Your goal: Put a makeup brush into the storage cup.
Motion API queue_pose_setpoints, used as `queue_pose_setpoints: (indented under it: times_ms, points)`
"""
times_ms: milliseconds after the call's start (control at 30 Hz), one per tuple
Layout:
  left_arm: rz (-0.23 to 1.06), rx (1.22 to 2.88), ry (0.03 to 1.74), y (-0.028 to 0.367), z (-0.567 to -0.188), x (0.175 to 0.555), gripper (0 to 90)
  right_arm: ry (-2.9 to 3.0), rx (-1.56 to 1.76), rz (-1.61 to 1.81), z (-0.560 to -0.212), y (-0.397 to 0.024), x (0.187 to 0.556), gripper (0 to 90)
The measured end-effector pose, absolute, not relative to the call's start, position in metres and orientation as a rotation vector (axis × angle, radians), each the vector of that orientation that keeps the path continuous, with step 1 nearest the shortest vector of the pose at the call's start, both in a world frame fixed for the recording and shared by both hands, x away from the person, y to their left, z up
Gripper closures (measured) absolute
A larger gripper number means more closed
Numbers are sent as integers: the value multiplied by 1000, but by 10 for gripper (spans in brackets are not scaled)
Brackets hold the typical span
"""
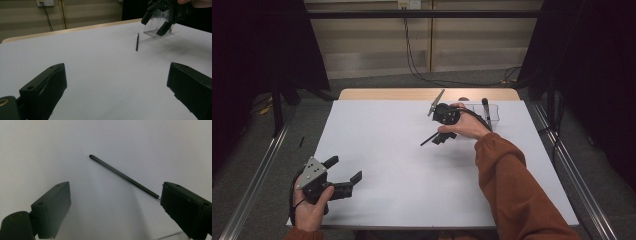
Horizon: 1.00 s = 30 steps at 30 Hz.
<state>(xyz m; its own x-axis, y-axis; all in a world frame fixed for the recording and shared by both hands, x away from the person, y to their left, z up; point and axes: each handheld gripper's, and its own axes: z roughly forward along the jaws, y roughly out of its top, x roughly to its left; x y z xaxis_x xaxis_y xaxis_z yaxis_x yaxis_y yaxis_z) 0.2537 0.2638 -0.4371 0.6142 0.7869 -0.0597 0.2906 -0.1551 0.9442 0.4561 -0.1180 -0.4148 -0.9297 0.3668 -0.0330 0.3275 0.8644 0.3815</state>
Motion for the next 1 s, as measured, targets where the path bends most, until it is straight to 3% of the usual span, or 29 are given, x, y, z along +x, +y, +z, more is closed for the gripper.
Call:
queue_pose_setpoints:
  times_ms: [833,1000]
  points:
    - [545,1739,883,264,-438,254,25,3033,410,333,-437,-93,484,90]
    - [546,1741,880,263,-438,254,25,3046,402,295,-443,-92,486,156]
